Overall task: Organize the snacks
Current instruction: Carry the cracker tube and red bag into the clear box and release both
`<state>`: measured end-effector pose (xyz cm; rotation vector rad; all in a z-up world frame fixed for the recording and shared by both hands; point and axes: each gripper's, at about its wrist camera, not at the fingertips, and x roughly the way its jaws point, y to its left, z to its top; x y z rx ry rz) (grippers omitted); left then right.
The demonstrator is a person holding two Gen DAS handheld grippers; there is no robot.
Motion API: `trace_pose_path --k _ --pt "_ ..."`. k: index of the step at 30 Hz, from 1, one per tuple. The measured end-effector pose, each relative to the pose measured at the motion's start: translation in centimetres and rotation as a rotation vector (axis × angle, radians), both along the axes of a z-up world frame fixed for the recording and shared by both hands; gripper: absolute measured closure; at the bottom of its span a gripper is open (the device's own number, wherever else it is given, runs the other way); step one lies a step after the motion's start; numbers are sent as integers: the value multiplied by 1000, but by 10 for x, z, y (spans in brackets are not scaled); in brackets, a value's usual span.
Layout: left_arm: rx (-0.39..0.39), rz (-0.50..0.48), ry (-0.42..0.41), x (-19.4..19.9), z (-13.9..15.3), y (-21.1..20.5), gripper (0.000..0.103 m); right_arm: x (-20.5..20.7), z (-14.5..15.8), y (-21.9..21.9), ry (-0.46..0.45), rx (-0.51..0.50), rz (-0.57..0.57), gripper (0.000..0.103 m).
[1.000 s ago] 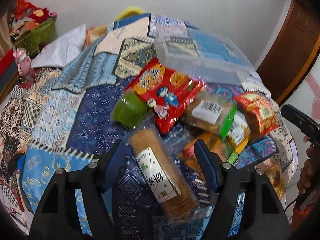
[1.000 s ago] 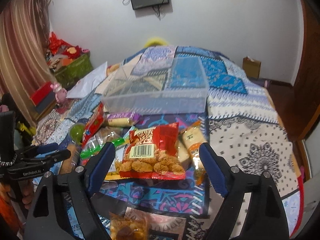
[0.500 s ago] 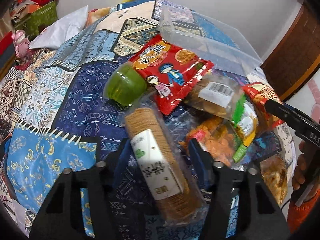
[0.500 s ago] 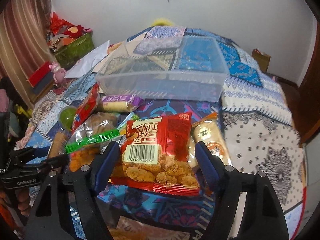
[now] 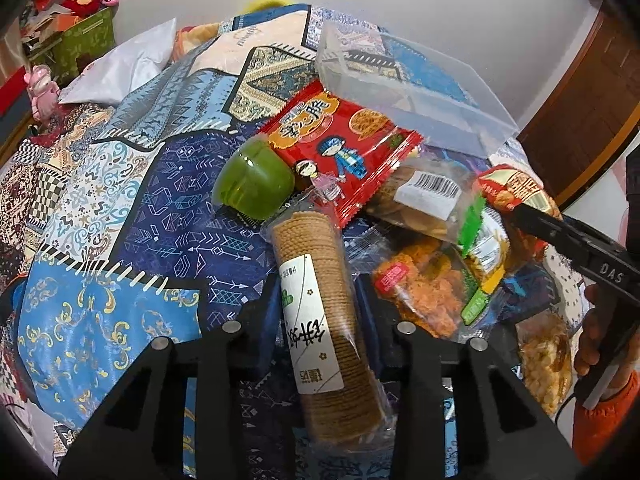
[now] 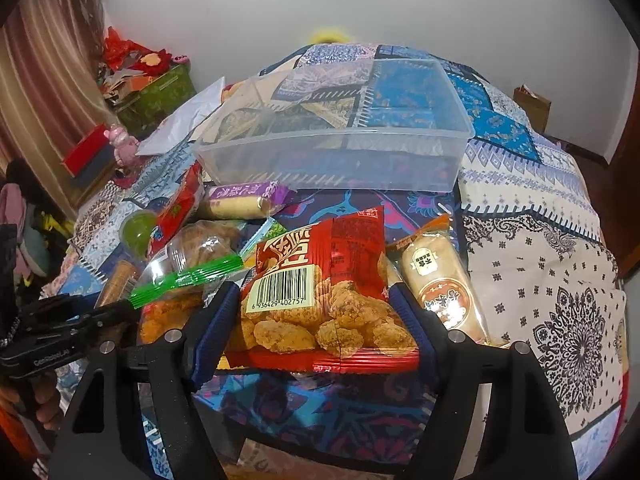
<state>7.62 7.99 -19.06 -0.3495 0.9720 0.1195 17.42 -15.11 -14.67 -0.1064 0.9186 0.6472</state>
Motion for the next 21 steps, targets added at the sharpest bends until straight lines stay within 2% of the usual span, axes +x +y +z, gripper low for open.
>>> trace_pose_path --k 9,21 --pt "27 -10 -65 -6 24 -5 69 -10 11 -1 -93 -45 -8 38" --pt "83 -23 -210 8 77 -8 69 -12 41 -20 -145 48 -62 40"
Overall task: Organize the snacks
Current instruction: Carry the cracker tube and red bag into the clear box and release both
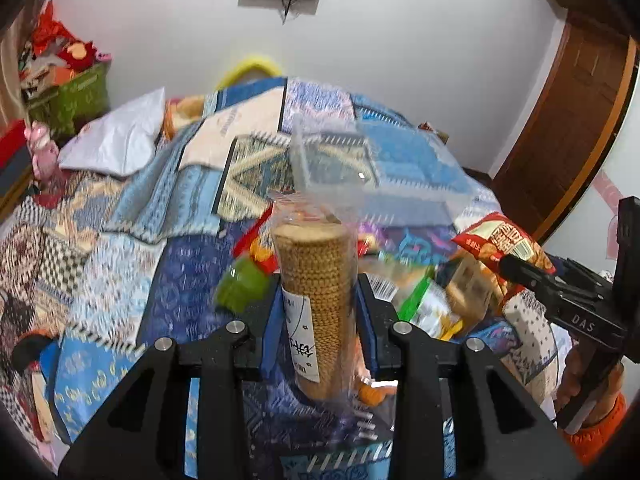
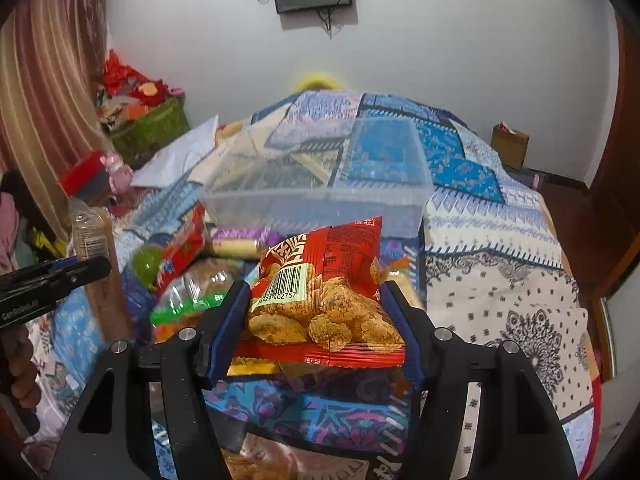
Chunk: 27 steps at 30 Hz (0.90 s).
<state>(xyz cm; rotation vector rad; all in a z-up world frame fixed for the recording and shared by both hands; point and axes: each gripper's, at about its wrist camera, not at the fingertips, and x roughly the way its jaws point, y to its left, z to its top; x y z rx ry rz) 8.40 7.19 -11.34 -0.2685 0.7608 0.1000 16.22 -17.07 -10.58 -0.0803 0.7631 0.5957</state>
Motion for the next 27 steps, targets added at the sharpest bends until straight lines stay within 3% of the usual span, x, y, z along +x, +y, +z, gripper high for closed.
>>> trace_pose_path --k 16,27 --pt "61 -44 -164 42 60 -9 69 27 37 -13 -85 110 -56 40" --pt "56 -57 -189 93 70 -3 69 64 49 -6 -123 154 -92 40"
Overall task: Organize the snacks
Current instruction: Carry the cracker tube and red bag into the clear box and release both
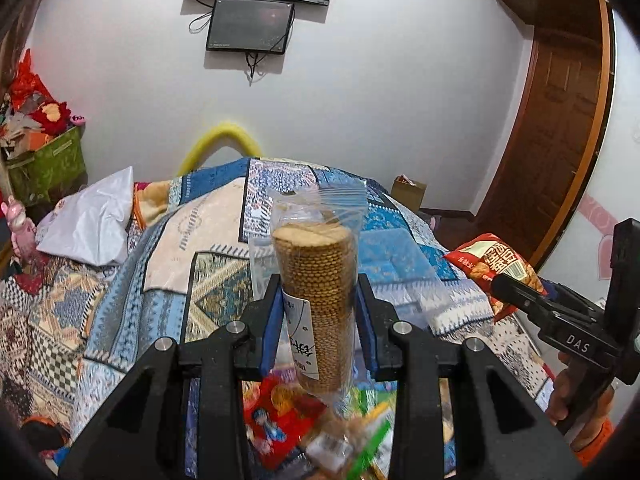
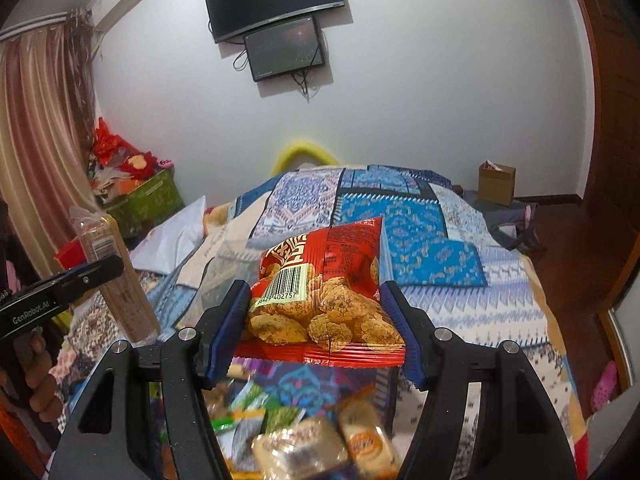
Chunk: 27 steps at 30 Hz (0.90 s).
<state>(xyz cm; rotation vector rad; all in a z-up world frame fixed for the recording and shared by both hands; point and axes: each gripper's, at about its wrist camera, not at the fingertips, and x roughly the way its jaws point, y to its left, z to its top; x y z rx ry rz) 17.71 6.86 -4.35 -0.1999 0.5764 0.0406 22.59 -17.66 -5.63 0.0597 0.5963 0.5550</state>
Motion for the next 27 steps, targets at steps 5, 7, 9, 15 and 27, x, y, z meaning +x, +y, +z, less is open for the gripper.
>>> trace_pose_path --k 5,7,9,15,27 --pt "4 2 0 26 1 3 69 17 -2 5 5 11 -5 40" --pt "14 9 -2 35 1 5 69 25 -5 10 9 10 -4 40" --pt "29 19 -5 44 1 7 69 33 -8 13 14 4 1 40" --pt "46 29 45 76 -14 14 69 58 -19 26 38 -31 14 40" --pt "59 7 202 122 -70 11 69 88 -55 52 138 -124 54 40"
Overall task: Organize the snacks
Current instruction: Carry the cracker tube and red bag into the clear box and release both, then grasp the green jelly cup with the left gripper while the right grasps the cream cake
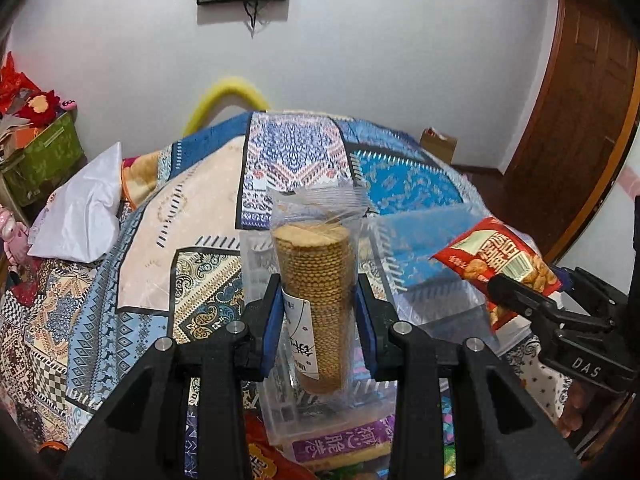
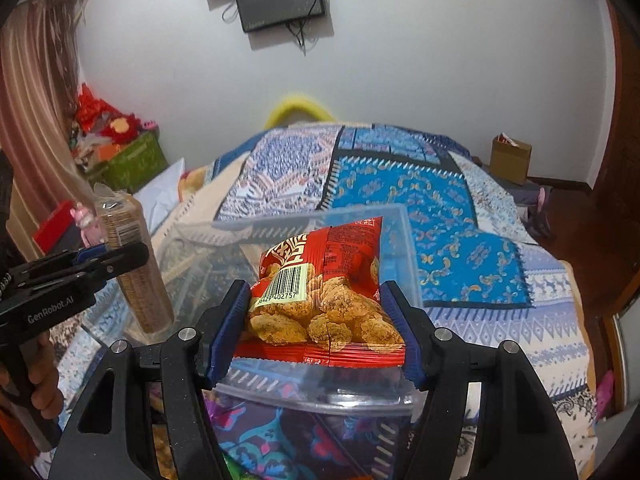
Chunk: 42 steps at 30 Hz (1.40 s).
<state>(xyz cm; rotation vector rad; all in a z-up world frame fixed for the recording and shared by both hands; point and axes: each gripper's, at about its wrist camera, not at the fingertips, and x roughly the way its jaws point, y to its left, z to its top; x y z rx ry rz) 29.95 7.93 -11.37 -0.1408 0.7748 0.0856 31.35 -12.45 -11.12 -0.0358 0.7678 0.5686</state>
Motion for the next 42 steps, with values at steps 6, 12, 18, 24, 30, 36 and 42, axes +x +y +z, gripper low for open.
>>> trace_pose_path --k 6,12,18,24,30,36,42 --pt "20 -25 54 14 -16 -6 69 9 -16 12 45 -62 36 40" --pt "-8 -20 87 24 -28 -4 69 9 -28 17 54 -97 36 40" --pt "-9 -13 111 32 -33 -7 69 12 -35 22 75 -130 43 38" --pt "-34 -17 118 30 -34 -6 67 4 -29 24 40 -161 54 36" --pt "-35 -22 85 13 -16 -3 61 -6 -14 19 14 -147 51 36" --pt "14 -49 32 -19 14 -3 49 -22 12 2 -12 -101 35 36" --pt "55 -71 -7 -60 39 -1 42 -48 40 -22 -70 -71 -1 28"
